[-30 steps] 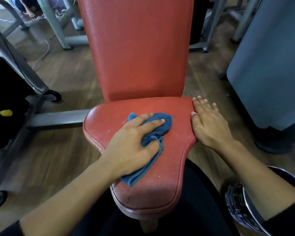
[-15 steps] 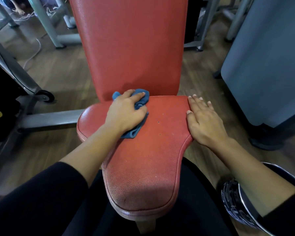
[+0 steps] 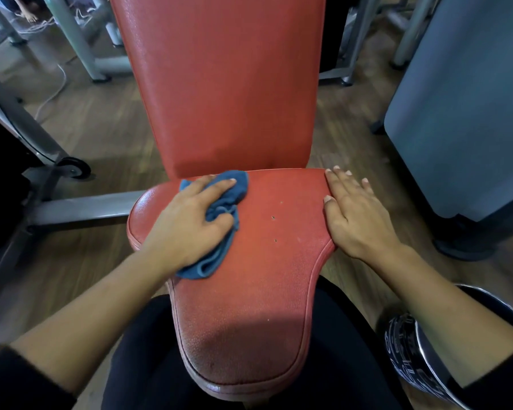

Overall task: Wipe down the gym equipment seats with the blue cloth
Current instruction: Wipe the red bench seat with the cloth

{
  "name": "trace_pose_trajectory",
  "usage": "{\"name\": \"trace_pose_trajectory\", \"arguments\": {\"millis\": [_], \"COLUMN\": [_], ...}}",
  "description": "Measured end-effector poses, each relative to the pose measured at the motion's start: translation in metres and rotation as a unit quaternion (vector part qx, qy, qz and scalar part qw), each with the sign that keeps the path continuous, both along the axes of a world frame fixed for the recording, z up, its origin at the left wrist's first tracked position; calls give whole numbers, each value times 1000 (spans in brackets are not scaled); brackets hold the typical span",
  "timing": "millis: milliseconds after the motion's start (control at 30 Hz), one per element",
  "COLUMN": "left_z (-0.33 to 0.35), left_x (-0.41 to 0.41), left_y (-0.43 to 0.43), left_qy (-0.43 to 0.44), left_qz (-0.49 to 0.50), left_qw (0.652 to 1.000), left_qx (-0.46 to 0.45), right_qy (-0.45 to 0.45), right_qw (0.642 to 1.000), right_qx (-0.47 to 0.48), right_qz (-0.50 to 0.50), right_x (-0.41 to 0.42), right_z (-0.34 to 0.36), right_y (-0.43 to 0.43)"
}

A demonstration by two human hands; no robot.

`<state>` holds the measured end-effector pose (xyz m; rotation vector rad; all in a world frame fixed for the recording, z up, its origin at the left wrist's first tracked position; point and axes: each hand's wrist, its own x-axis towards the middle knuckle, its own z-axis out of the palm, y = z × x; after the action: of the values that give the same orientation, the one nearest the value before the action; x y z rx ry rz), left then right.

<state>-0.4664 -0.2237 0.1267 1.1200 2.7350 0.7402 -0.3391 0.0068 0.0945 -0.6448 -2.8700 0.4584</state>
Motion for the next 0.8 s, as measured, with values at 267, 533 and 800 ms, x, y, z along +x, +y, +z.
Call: {"name": "trace_pose_trajectory", "arguments": {"millis": [267,533,800], "left_z": [-4,4,1], "left_x": [-13,39,-21], "left_y": [60,14,-10], "left_qy": [21,13,26], "left_qz": [59,-79,48], "left_qw": [998,997,998], "left_qx": [-29,6,-15], "right_qy": [6,-1,-2], "right_qw": [1000,1000,1000], "right_qx": [-3,-8,-8], "right_qz": [-3,0,-4], "right_x": [-2,0,-2], "right_z": [-1,0,-2], "right_y": [0,2,1]}}
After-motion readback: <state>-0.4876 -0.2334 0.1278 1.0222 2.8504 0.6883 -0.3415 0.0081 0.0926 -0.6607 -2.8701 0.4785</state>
